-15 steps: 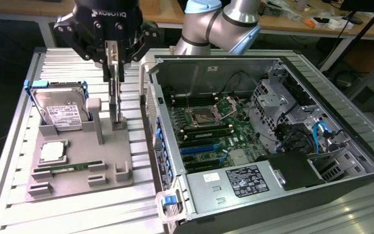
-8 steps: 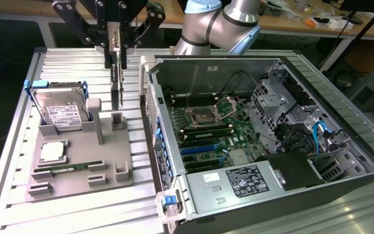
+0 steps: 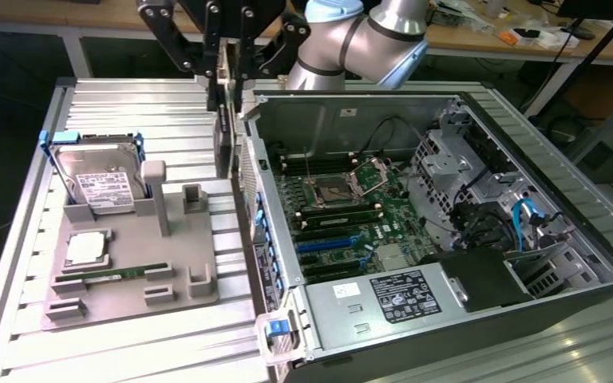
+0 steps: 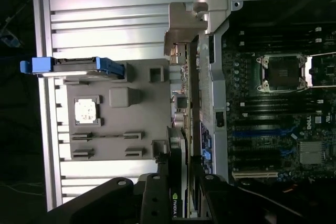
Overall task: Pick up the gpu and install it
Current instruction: 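Pick up the gpu and move the gpu toward the slot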
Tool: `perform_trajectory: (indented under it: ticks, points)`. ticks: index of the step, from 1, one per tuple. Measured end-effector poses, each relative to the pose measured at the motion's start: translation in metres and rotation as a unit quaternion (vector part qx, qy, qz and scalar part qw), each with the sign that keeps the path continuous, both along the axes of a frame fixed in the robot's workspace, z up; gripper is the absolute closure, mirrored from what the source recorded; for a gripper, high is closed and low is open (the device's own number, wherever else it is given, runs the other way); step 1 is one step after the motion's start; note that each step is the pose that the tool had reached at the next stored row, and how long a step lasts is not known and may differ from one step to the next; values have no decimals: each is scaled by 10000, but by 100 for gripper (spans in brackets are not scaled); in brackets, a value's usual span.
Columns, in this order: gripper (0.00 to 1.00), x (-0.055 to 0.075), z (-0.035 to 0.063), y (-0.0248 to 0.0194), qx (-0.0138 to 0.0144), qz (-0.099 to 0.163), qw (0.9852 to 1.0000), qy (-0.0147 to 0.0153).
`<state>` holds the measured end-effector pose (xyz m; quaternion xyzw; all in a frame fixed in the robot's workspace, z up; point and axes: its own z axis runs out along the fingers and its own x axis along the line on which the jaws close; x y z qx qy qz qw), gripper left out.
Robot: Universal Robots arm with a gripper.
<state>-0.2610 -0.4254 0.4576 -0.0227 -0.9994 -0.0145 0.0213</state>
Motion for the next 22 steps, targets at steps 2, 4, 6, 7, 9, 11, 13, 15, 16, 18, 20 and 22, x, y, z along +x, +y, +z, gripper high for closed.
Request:
perform_trajectory:
  ticks: [2, 4, 6, 7, 9, 11, 13, 15, 16, 18, 20, 22]
  points:
    - [73, 89, 0, 0, 0, 0, 10000, 35]
    - [73, 183, -4, 0, 0, 0, 10000, 57]
    - [73, 318, -15, 0, 0, -1, 10000, 61]
    - [73, 364, -20, 0, 0, -1, 10000, 61]
    - [73, 454, -27, 0, 0, 1, 10000, 61]
    - [73, 546, -38, 1, -1, 1, 10000, 62]
    - [73, 630, -54, 2, 0, 4, 10000, 61]
    - [73, 715, -67, 5, 0, 4, 10000, 60]
    - [73, 755, -73, 5, 0, 4, 10000, 59]
    - [73, 844, -83, 7, -1, 6, 10000, 56]
    - [73, 952, -94, 9, -1, 6, 10000, 51]
    - [73, 1040, -102, 11, -1, 7, 10000, 48]
